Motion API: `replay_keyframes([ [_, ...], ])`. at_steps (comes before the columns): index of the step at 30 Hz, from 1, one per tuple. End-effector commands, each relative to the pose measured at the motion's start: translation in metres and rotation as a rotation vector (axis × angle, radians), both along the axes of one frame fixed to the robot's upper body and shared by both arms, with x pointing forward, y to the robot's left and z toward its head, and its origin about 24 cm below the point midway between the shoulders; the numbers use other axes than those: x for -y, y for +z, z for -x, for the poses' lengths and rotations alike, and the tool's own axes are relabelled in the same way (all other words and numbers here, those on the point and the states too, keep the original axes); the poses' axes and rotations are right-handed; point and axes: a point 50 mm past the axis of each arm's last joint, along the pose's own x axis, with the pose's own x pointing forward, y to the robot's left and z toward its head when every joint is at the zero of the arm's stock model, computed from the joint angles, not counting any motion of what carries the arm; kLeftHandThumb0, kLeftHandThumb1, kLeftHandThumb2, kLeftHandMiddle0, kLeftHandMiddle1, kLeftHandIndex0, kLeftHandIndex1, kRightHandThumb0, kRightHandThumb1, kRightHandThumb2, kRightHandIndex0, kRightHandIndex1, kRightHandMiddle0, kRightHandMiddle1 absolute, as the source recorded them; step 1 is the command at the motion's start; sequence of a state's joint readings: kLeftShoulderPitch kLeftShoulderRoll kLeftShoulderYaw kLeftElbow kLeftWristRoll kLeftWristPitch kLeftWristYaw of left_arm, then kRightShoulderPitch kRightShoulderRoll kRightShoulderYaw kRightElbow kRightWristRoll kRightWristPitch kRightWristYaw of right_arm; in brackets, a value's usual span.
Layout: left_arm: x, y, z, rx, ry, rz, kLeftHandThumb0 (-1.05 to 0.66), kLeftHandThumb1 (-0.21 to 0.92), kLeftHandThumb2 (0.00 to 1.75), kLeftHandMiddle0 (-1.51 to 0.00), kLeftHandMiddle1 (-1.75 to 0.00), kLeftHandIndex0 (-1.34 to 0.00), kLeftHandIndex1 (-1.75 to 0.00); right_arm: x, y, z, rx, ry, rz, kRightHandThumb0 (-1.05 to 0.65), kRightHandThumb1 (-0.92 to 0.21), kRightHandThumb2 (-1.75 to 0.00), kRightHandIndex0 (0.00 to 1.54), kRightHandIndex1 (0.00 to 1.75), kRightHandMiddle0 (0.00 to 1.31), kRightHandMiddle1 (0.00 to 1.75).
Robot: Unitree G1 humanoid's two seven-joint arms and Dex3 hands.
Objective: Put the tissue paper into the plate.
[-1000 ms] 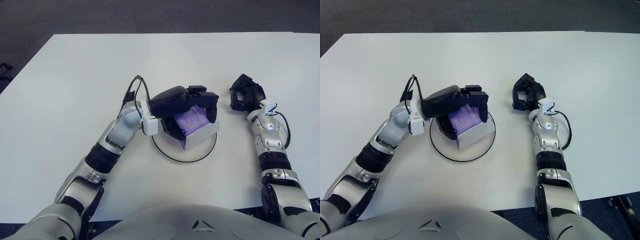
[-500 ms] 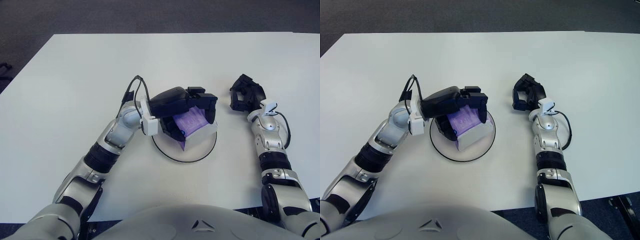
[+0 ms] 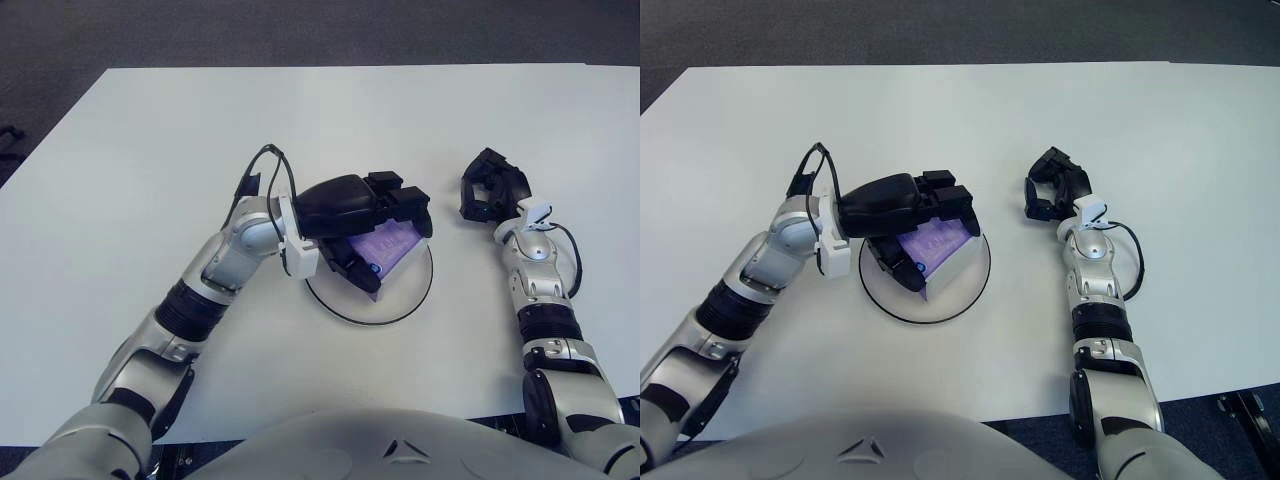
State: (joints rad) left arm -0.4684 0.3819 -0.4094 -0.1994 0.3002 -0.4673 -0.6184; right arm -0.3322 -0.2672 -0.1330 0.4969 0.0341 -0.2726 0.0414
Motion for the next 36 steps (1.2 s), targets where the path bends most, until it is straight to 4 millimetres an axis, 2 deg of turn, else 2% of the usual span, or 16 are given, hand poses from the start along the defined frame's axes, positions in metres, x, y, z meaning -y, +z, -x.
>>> replay_keyframes([
  [1,0.0,0.007,0.0,0.027,-0.025,-0.05,-0.98,0.92,0.57,-0.1,-0.65,0.0,-0.67,-0.007,-0.059,0.031,-0.228,-0.034,-0.014,-0.5,-0.27,-1.37,1.24,1.75,0.66,1.75],
  [8,-0.002,0.008,-0.002,-0.003,-0.069,-0.101,-1.03,0.92,0.54,-0.07,-0.32,0.0,-0.35,-0.007,-0.06,0.03,-0.235,-0.041,0.018,-0.51,-0.24,-1.41,1.26,1.75,0.68,1.75],
  [15,-0.004,0.01,-0.004,-0.032,-0.099,-0.137,-1.05,0.92,0.48,-0.02,-0.19,0.0,-0.24,-0.007,-0.061,0.03,-0.225,-0.027,-0.02,-0.52,-0.23,-1.42,1.28,1.75,0.69,1.75],
  [20,-0.006,0.013,-0.006,-0.013,-0.118,-0.145,-1.05,0.92,0.51,0.0,-0.05,0.0,-0.09,-0.007,-0.061,0.03,-0.205,-0.013,-0.067,-0.52,-0.22,-1.44,1.29,1.75,0.7,1.75],
  [26,-0.009,0.012,-0.007,-0.065,-0.117,-0.122,-1.05,0.92,0.48,0.0,0.0,0.0,-0.01,-0.007,-0.06,0.03,-0.188,0.011,-0.078,-0.52,-0.21,-1.44,1.28,1.75,0.7,1.75],
  [36,-0.015,0.015,-0.011,-0.098,-0.097,-0.103,-1.05,0.92,0.4,0.0,0.0,0.0,0.0,-0.006,-0.062,0.031,-0.226,-0.046,-0.036,-0.52,-0.22,-1.43,1.25,1.75,0.69,1.75],
])
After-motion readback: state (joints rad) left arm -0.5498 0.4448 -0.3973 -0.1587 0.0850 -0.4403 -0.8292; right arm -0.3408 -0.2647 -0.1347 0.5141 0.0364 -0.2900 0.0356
